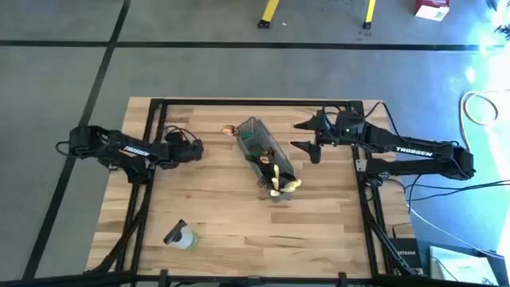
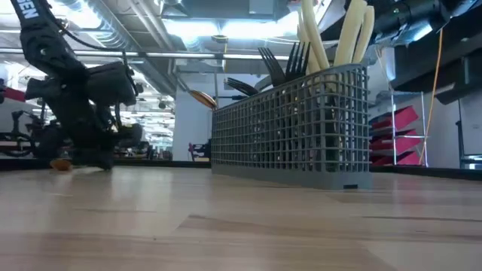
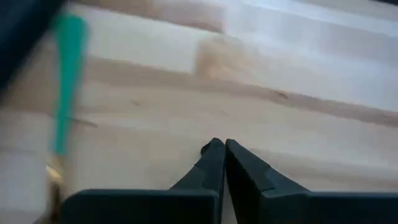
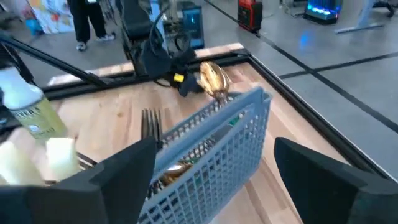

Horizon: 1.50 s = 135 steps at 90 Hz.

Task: Sort silverware
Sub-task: Put the gold spoon into the cutlery rack

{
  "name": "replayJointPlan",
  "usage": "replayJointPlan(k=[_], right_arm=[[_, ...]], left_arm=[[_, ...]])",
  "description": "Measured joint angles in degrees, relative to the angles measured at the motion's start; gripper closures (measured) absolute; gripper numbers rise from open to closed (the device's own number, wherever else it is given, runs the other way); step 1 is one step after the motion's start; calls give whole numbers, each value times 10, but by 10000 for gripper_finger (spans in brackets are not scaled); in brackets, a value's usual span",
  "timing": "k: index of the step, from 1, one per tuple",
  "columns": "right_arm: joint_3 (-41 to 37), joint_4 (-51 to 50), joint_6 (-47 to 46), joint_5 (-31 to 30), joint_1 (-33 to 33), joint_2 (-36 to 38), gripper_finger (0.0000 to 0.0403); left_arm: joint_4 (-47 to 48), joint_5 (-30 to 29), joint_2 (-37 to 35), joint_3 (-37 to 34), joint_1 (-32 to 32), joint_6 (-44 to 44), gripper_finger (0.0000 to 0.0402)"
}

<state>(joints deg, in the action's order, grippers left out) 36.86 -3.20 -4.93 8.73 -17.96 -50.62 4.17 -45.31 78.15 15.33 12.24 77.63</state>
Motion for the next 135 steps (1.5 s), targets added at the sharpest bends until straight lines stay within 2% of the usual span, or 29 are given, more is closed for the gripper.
replayJointPlan(k=[17,28,48,59,71,83,94,103,108,115,125,135], right_arm=[[0,2,-26,3,2,18,93],[0,15,-20,-13,31,17,94],[0,122,-4,-17,110,16,113],[0,154,8,-24,147,16,121],[0,141,10,-48,166,16,123],[0,100,11,-51,166,16,123],[0,62,20,-51,165,16,123],[0,43,25,-51,165,16,123],[0,36,25,-51,165,16,123],[0,22,25,-51,165,16,123],[0,5,25,-51,165,16,123],[0,-6,32,-51,165,16,123]], left_arm=[[-97,22,0,0,-36,-2,401],[-180,13,0,1,-54,-45,401],[-285,-47,0,2,-87,-92,401],[-287,-80,0,2,-100,-102,401],[-289,-135,0,2,-115,-111,401],[-290,-143,-18,2,-128,-240,400],[-279,-100,-64,5,-119,-374,380],[-182,-26,-121,42,-89,-450,347],[-70,8,-148,79,-68,-475,327],[98,28,-168,142,-39,-517,296],[287,74,-167,247,1,-618,262],[445,164,-130,335,49,-684,249]])
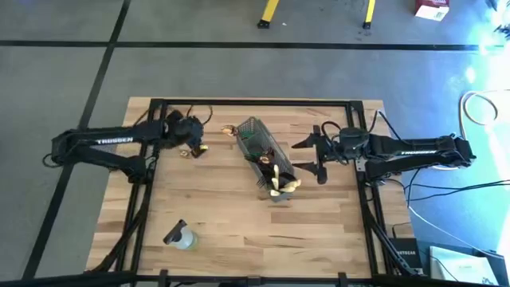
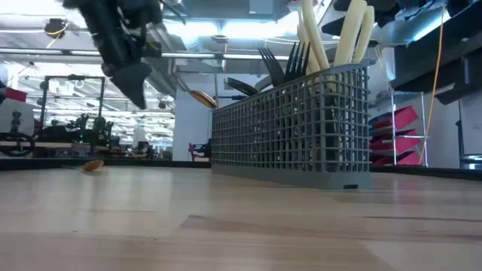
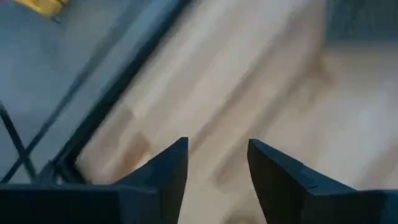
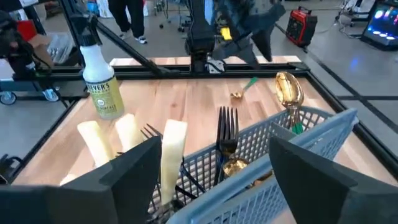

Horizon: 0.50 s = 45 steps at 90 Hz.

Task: Sort silverware
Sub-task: Put the gold spoon into the cutlery rack

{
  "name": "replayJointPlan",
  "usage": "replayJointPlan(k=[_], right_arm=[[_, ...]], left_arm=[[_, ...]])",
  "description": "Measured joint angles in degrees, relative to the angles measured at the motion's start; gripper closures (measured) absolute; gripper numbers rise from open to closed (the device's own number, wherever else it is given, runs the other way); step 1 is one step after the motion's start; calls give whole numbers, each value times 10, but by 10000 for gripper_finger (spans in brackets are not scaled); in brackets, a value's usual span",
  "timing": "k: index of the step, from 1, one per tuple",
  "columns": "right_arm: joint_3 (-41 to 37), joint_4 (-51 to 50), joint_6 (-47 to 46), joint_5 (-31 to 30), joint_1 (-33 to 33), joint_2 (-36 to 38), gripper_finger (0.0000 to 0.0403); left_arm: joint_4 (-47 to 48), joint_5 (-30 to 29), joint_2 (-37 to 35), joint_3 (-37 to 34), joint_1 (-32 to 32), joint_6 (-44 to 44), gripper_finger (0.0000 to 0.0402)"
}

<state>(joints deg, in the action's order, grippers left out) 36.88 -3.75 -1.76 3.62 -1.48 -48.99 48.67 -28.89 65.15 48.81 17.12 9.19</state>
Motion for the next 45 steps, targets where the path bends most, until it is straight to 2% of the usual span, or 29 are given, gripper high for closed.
replayJointPlan(k=[8,15,30,45], right_arm=[[0,1,3,7,0,0,123],[0,-1,3,27,0,0,123],[0,-18,2,61,0,0,123],[0,-25,3,62,0,0,123]], left_arm=[[82,39,46,26,31,-60,247],[97,47,86,27,53,-117,247],[165,122,161,28,83,-223,247],[166,120,191,26,105,-320,247]])
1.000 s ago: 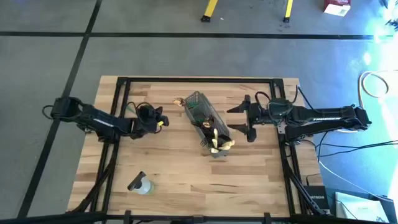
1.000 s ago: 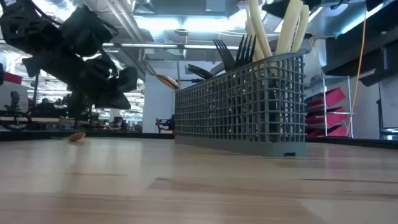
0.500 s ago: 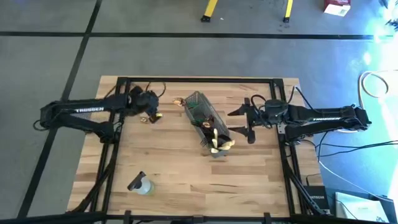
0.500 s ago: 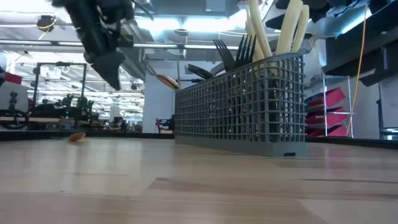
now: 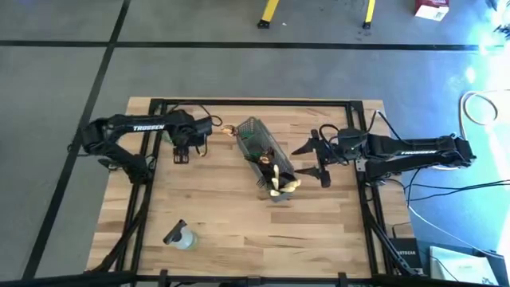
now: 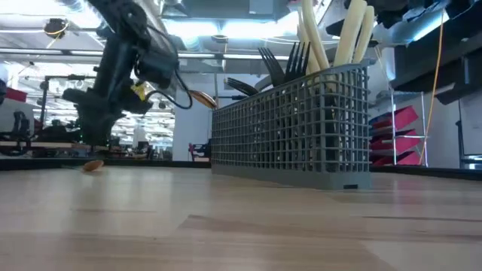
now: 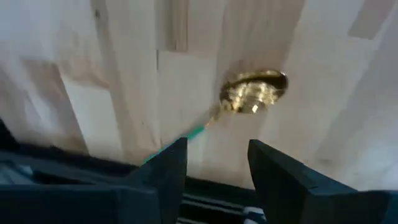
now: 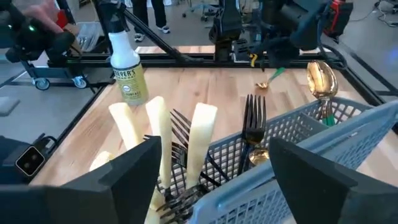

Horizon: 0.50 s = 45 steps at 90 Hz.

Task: Sort silverware
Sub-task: Put the gold spoon into the cutlery rack

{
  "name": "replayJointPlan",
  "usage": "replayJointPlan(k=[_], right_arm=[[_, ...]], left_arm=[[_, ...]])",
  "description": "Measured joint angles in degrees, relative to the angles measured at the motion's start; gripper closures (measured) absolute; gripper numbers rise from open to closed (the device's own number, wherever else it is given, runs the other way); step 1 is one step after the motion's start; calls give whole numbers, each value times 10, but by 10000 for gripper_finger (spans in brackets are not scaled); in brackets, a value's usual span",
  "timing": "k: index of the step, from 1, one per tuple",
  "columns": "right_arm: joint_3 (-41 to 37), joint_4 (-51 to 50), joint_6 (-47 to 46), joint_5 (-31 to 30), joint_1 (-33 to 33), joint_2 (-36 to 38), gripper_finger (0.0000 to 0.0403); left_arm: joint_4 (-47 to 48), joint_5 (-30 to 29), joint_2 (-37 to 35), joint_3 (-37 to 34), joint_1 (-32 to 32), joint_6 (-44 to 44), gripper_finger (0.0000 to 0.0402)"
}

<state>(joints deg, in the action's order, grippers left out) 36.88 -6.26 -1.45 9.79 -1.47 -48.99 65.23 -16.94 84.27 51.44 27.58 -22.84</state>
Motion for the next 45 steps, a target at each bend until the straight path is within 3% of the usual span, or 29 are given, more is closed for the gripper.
replayJointPlan(k=[12,30,45], right_arm=[[0,-6,2,3,0,0,123],[0,-30,2,3,0,0,123],[0,-31,2,3,0,0,123]], left_arm=[[-52,-1,15,-12,8,-60,247],[-4,1,79,-13,25,-74,247],[-29,-24,103,-13,31,-93,247]])
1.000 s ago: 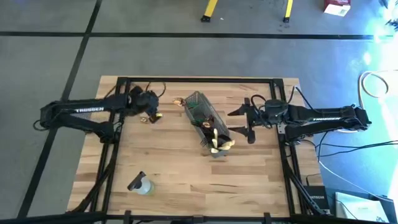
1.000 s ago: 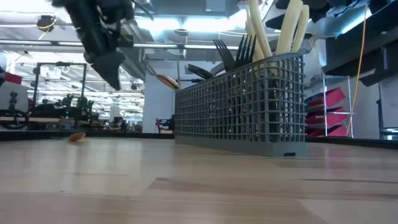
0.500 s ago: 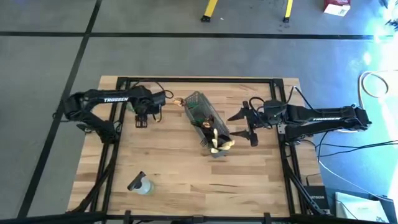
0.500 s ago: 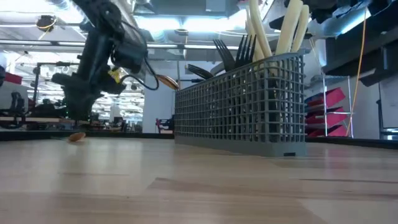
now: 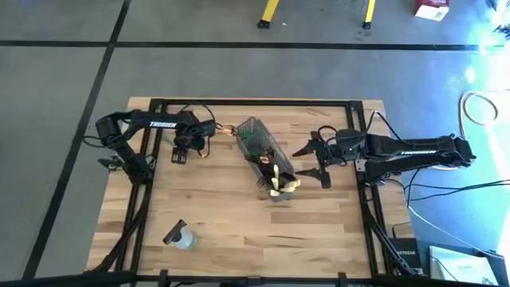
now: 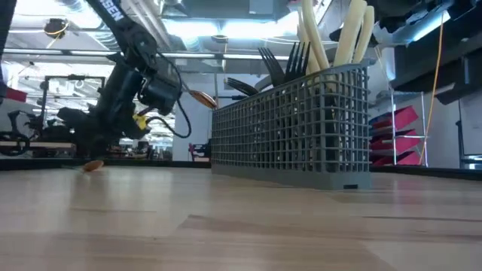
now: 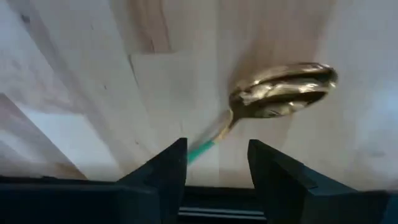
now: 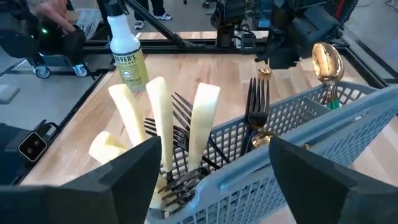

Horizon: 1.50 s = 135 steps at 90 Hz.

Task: Sort silverware
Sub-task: Put the gold spoon into the cutlery rack

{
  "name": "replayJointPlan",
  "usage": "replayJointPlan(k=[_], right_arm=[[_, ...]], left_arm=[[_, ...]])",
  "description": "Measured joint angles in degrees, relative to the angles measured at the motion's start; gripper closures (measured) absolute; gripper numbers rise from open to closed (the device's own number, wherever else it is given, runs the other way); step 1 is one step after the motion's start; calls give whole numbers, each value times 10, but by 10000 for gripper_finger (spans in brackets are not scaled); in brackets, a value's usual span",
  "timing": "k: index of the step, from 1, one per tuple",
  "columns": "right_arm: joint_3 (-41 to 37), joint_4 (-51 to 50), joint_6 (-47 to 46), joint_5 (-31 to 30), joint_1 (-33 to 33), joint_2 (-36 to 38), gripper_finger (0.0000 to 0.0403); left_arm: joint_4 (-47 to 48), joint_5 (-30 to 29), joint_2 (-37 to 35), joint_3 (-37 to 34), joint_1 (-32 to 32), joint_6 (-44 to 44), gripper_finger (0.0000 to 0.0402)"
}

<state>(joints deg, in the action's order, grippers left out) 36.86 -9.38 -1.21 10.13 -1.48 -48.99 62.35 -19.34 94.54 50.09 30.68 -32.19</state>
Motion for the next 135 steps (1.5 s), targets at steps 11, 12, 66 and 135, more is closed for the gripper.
replayJointPlan(k=[11,12,66,135], right_arm=[[0,-12,0,0,0,0,123],[0,-13,0,0,0,0,123],[0,-30,5,0,0,0,123],[23,-32,-5,0,0,1,123]], left_arm=[[-6,-7,16,0,14,-15,247],[-6,-8,18,0,15,-15,247],[-61,-55,30,-66,2,18,279],[-42,134,-138,-51,-49,313,401]])
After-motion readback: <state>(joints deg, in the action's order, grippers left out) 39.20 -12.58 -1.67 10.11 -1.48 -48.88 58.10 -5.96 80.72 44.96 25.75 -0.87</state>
